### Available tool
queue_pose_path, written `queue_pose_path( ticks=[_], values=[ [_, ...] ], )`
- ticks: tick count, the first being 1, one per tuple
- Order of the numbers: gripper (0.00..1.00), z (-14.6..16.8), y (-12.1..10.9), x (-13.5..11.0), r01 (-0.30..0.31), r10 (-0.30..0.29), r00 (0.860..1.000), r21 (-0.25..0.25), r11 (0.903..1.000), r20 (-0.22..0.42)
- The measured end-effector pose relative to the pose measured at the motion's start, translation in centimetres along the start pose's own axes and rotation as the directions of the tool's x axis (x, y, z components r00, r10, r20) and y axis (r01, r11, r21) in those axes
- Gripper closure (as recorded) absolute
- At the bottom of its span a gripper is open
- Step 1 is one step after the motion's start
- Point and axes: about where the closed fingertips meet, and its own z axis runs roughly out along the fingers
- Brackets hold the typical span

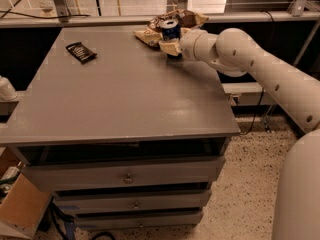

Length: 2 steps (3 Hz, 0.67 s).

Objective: Move pepsi can near brown chip bag

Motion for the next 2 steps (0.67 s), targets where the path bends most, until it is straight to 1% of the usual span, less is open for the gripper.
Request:
queue_pose_path(
  ticks=[1, 2],
  values=[
    [0.60, 0.94, 0.65, 0.51, -0.032, 0.032, 0.999, -0.009, 0.9995, 0.019],
    [0.36, 0.82, 0.50, -0.01, -0.032, 0.032, 0.999, -0.008, 0.9995, 0.019]
  ],
)
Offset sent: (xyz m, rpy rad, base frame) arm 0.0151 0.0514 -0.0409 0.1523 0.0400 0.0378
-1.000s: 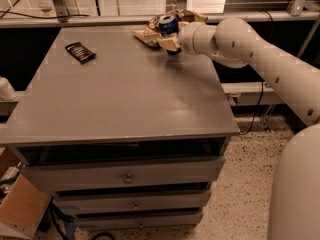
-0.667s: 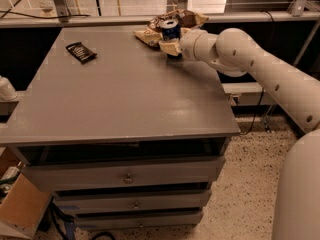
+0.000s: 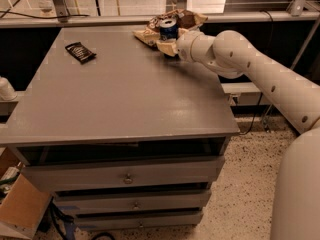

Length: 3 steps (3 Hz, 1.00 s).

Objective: Move pepsi can near brown chip bag

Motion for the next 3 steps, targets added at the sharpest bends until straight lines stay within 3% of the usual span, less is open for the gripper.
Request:
queue_pose_path(
  ticks=[1, 2, 3],
  values=[
    [0.12, 0.0, 0.0, 0.0, 0.000, 0.000, 1.000, 0.000, 1.0000, 0.000],
    [0.00, 1.8, 1.6, 0.6, -0.034, 0.034, 0.999, -0.022, 0.9992, 0.018],
    [0.00, 2.7, 2.8, 0.9, -0.054, 0.056, 0.998, -0.042, 0.9977, 0.030]
  ],
)
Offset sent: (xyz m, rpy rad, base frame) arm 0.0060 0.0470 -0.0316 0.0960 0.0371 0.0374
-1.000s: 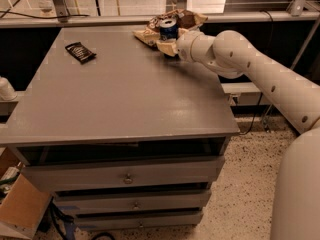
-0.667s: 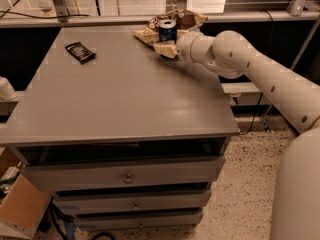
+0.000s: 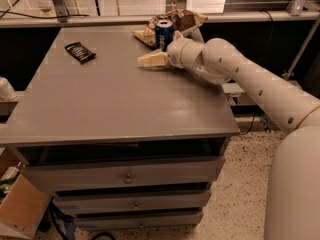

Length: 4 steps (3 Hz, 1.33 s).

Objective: Move pepsi can near brown chip bag

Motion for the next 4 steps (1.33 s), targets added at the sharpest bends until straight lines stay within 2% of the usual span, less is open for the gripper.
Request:
queue_pose_path(
  ticks=[1, 2, 3, 4],
  values=[
    [0.00, -0.6, 0.2, -0.9, 0.016, -0.016, 1.000, -0.021, 0.9997, 0.013],
    [0.00, -3.3, -0.9, -2.6, 0.051, -0.051, 0.999, -0.007, 0.9987, 0.018],
    [0.00, -7.3, -1.4, -4.7, 0.082, -0.082, 0.996, -0.004, 0.9966, 0.031],
    [0.00, -11.8, -0.6, -5.8, 0.089, -0.088, 0.996, -0.026, 0.9957, 0.033]
  ],
)
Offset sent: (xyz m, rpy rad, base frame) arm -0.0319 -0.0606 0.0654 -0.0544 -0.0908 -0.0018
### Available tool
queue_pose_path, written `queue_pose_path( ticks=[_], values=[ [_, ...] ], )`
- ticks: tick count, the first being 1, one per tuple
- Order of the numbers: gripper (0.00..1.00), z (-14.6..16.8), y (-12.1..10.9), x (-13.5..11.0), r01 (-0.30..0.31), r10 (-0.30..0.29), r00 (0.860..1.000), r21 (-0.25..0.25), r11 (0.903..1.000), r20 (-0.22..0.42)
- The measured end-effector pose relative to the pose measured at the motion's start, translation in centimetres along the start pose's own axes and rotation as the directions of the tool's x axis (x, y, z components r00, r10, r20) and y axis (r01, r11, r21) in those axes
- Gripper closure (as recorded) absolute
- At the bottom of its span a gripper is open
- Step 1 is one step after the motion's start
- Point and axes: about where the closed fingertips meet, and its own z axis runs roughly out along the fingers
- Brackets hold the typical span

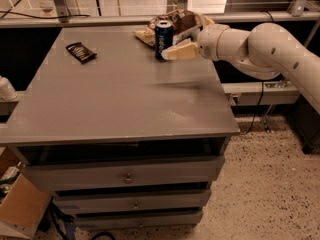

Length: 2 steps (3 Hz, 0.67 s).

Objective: Move pepsi can near brown chip bag

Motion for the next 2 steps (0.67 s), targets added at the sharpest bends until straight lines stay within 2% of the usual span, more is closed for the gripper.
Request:
queue_pose_path(
  ticks=[1, 2],
  values=[
    [0.00, -7.42, 0.84, 0.01, -0.015, 0.015, 1.000, -0.004, 0.9999, -0.019],
    [0.00, -7.29, 0.94, -0.04, -0.015, 0.015, 1.000, -0.006, 0.9999, -0.018]
  ],
)
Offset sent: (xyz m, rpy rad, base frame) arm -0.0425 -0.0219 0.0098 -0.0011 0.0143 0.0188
